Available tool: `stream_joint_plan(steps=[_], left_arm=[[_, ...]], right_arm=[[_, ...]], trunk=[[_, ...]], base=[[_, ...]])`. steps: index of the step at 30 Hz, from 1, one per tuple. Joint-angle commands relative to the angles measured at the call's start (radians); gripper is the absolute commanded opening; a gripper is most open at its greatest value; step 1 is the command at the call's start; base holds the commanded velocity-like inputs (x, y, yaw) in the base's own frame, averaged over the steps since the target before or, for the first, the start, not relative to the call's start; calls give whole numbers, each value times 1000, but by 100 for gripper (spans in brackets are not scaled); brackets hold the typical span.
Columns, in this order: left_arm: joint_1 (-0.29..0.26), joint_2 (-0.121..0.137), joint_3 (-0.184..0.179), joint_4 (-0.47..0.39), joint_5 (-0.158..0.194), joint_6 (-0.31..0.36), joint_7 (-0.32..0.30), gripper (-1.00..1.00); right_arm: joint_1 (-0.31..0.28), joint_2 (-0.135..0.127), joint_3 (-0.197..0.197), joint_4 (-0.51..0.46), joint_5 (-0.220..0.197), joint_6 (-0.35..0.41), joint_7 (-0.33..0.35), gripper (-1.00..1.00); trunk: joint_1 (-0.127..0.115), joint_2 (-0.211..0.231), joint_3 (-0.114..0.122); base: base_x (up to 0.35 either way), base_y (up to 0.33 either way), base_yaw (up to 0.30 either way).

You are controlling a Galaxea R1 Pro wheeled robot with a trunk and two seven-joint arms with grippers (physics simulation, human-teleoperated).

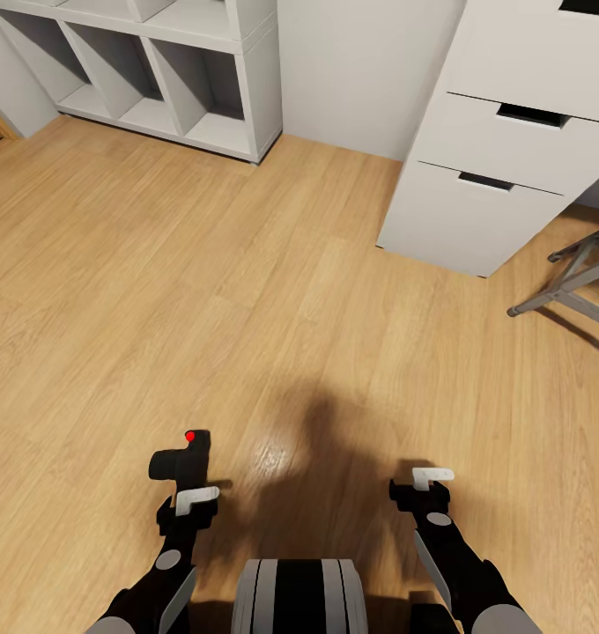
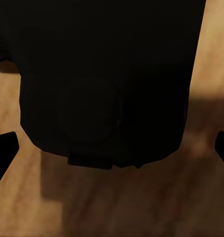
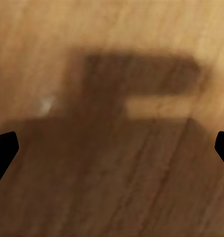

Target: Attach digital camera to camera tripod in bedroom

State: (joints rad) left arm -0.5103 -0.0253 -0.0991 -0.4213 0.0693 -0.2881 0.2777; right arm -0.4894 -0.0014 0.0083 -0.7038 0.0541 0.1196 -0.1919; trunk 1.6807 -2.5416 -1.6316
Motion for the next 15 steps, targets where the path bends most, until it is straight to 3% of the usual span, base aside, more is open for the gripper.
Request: stream_joint_plan(steps=[1,15], left_arm=[[-1,1,-8,1,7,-3,8,100],[-1,2,-9,-23,7,-3,8,100]], right_arm=[[0,0,1,-2,6,8,-3,100],[0,1,1,4,6,8,-3,100]], trunk=[[0,0,0],[0,0,0]], base=[[0,0,0],[0,0,0]])
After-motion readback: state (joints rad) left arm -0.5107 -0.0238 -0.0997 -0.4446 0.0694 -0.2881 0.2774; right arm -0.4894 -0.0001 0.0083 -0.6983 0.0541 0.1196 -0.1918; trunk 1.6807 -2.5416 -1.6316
